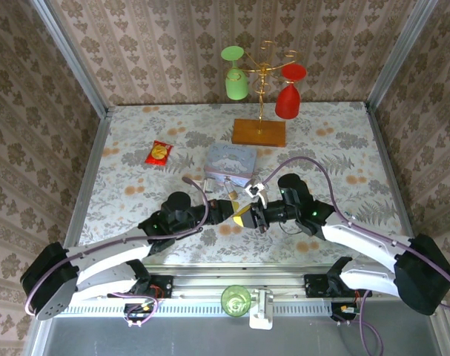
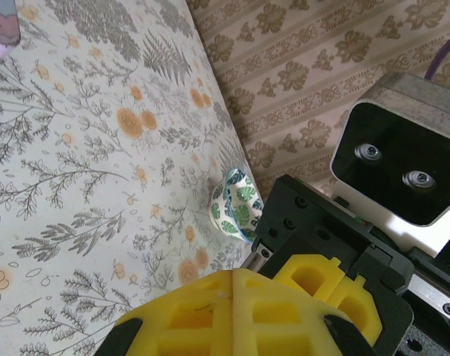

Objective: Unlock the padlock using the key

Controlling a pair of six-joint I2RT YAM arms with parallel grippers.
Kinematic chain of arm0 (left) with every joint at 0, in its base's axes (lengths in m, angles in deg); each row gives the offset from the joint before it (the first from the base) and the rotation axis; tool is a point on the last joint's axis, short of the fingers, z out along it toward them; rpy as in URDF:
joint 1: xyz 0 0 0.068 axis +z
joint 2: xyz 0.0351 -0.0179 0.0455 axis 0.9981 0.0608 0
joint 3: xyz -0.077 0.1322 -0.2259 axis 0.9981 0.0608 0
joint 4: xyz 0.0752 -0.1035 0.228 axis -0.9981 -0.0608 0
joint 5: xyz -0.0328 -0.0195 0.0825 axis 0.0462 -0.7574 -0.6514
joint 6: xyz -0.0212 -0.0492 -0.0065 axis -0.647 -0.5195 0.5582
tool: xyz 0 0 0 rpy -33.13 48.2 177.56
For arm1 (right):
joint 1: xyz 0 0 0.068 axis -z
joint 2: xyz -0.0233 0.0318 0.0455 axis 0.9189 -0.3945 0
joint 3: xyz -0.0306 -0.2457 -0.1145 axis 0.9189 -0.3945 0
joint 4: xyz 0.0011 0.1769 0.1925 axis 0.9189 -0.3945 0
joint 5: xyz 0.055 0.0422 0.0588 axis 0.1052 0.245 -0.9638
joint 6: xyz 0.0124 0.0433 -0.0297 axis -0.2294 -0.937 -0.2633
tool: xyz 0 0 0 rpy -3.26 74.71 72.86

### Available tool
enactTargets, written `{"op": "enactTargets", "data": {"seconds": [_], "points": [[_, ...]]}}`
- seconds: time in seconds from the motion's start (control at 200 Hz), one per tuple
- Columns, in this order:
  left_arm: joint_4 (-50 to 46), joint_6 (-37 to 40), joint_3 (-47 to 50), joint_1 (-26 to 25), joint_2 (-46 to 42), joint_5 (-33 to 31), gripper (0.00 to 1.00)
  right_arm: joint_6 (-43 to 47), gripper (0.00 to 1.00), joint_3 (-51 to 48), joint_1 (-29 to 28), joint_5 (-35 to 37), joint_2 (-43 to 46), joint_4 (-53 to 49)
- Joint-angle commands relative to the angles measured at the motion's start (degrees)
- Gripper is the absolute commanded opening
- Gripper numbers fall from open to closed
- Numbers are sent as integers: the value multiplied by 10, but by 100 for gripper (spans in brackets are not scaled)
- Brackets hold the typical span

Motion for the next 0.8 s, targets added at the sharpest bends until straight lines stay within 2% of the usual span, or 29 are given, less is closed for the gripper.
{"op": "enactTargets", "data": {"seconds": [0.0, 0.11, 0.14, 0.165, 0.235, 0.275, 0.315, 0.36, 0.45, 0.6, 0.795], "points": [[-18, 31, 9, -26, -13, -68, 0, -11, 0, -18, 12, 51, 20, -8], [1, 42, 13, -39, -14, -103, 0, -47, 4, -41, 11, 59, 24, 44], [8, 41, 18, -39, -19, -111, 0, -50, 10, -47, 11, 68, 29, 46], [12, 39, 22, -40, -23, -119, 0, -54, 19, -52, 11, 75, 36, 49], [14, 39, 32, -41, -38, -142, 0, -64, 22, -68, 13, 79, 53, 63], [14, 41, 34, -45, -46, -154, 0, -79, 31, -77, 13, 71, 58, 87], [13, 44, 35, -50, -49, -163, 0, -102, 47, -85, 13, 51, 54, 126], [19, 47, 35, -53, -51, -169, 0, -125, 54, -91, 12, 35, 46, 166], [54, 46, 42, -63, -50, -182, 0, -148, 60, -95, 7, 24, 23, 215], [76, 44, 43, -66, -43, -183, 0, -169, 60, -96, -10, 18, -12, 294], [107, 40, 52, -68, -39, -190, 0, -208, 52, -88, -19, 8, -63, 382]]}}
